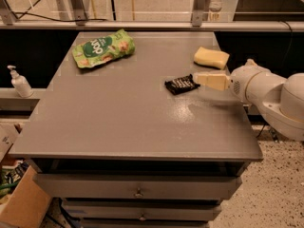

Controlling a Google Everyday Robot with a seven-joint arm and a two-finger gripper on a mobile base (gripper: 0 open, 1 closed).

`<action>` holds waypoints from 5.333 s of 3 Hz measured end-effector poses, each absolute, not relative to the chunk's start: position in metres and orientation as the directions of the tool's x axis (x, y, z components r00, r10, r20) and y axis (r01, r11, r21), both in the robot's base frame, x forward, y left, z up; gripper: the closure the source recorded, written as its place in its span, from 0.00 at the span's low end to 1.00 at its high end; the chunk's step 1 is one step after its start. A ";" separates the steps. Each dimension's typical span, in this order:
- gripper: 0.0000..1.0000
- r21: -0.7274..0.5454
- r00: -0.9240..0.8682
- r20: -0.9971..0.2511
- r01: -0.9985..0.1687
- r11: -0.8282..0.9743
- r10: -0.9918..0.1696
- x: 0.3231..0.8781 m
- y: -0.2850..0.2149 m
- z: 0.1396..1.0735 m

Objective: Move rxbar chocolate near sponge

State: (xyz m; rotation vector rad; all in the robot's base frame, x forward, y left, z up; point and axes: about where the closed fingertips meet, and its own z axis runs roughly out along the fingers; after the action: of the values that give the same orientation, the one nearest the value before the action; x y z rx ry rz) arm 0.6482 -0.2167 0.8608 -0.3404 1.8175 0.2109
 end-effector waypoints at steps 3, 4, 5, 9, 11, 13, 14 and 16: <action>0.00 0.068 -0.283 -0.950 -0.599 0.798 -0.132 0.599 -0.145 0.830; 0.00 0.057 -0.262 -0.952 -0.657 0.752 -0.156 0.600 -0.124 0.822; 0.00 0.051 -0.248 -0.954 -0.688 0.724 -0.169 0.600 -0.112 0.817; 0.87 -0.043 -0.163 -0.966 -0.669 0.742 -0.203 0.631 -0.113 0.832; 1.00 -0.081 -0.133 -0.969 -0.623 0.778 -0.207 0.646 -0.131 0.846; 1.00 -0.121 -0.132 -0.966 -0.536 0.836 -0.224 0.670 -0.162 0.851; 1.00 -0.139 -0.133 -0.963 -0.497 0.857 -0.234 0.680 -0.178 0.853; 0.84 -0.157 -0.144 -0.959 -0.447 0.881 -0.244 0.691 -0.199 0.857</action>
Offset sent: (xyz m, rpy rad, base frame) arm -0.0674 0.0758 -0.0423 0.0977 0.1233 0.3392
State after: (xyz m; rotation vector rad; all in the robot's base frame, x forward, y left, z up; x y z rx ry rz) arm 0.6914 -0.1987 0.8567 -0.5303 1.7339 0.1909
